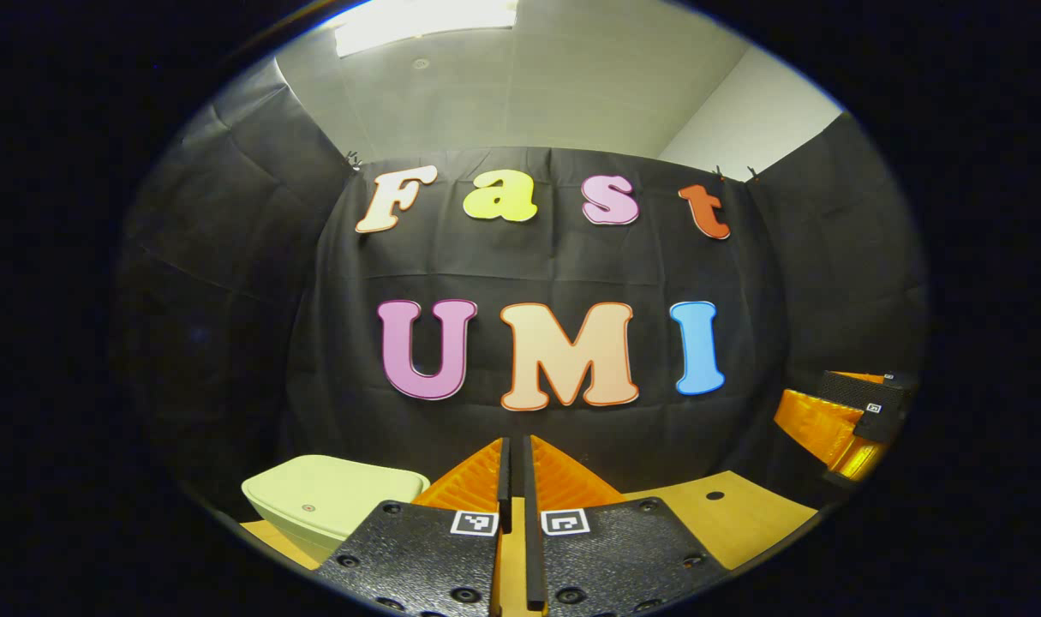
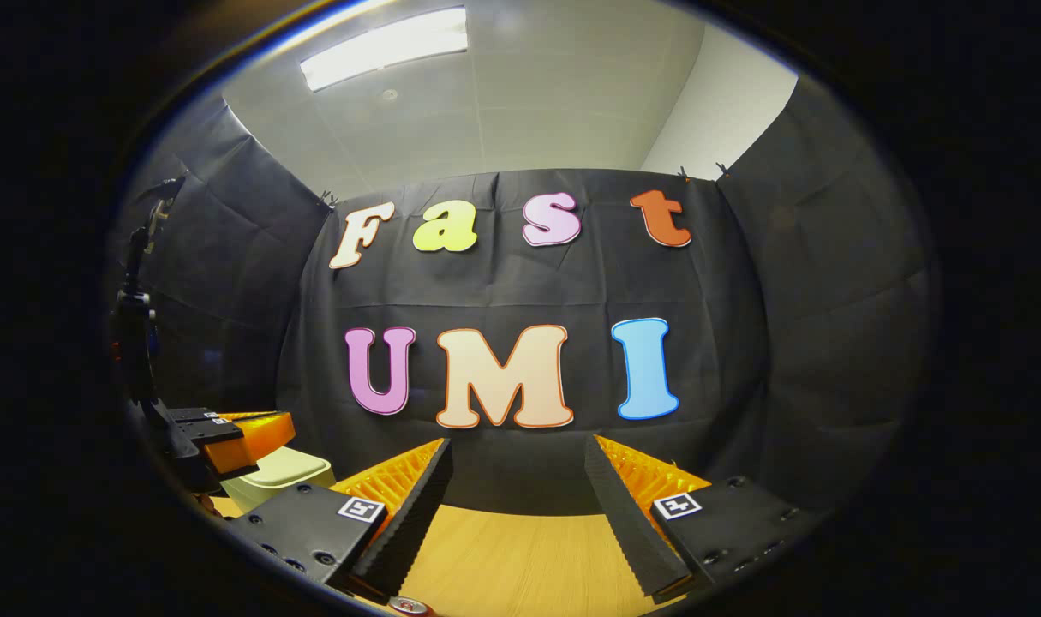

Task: Press the lid of the desktop garbage bin to open it, pick up the crumpled paper on the desktop and throw it into the bin, then pick up the pop can on the desktop and drop it into the bin, and finally close the garbage bin lid.

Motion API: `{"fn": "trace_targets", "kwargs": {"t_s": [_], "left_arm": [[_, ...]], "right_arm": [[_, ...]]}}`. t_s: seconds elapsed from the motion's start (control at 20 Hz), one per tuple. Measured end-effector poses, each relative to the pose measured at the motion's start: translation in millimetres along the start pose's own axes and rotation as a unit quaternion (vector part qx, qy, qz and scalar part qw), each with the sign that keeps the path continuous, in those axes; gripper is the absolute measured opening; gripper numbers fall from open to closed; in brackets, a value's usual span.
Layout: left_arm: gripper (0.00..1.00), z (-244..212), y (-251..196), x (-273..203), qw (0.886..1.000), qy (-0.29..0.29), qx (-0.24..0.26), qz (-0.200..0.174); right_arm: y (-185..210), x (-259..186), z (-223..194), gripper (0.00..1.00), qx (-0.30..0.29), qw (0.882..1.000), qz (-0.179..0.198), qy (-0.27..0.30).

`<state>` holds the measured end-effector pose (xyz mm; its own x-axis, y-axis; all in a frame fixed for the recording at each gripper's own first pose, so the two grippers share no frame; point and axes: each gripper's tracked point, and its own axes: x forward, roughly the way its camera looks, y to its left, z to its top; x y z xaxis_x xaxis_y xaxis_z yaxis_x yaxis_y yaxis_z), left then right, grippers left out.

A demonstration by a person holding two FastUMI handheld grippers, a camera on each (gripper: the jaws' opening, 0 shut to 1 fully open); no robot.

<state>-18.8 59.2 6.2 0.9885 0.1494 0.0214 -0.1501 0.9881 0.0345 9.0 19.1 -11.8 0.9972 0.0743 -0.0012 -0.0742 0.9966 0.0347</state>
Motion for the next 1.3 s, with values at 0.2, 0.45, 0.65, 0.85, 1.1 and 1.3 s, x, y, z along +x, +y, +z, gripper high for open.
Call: {"fn": "trace_targets", "kwargs": {"t_s": [0.2, 0.45, 0.65, 0.85, 1.1, 1.3], "left_arm": [[0.0, -11.3, 26.4, -4.1, 1.0, 0.02, -0.003, 0.024], [0.0, -30.2, 82.4, -7.9, 0.996, 0.048, 0.015, 0.07], [0.0, -43.6, 122.0, -8.8, 0.993, 0.061, 0.017, 0.101], [0.0, -59.6, 152.5, -8.2, 0.99, 0.073, 0.027, 0.113], [0.0, -91.3, 171.9, -9.5, 0.988, 0.105, 0.025, 0.111], [0.0, -122.1, 175.8, -16.5, 0.983, 0.147, -0.005, 0.107]], "right_arm": [[17.5, 3.4, -4.3, 0.98, 0.001, 1.0, 0.016, 0.002], [43.6, 8.4, -12.9, 0.98, 0.005, 0.999, 0.03, 0.011], [63.2, 10.1, -20.2, 0.98, -0.002, 0.999, 0.037, 0.018], [81.6, 10.4, -29.9, 0.98, -0.006, 0.999, 0.037, 0.027], [100.2, 10.6, -38.2, 0.98, -0.014, 0.999, 0.037, 0.036], [110.5, 8.9, -35.8, 0.98, -0.023, 0.998, 0.04, 0.033]]}}
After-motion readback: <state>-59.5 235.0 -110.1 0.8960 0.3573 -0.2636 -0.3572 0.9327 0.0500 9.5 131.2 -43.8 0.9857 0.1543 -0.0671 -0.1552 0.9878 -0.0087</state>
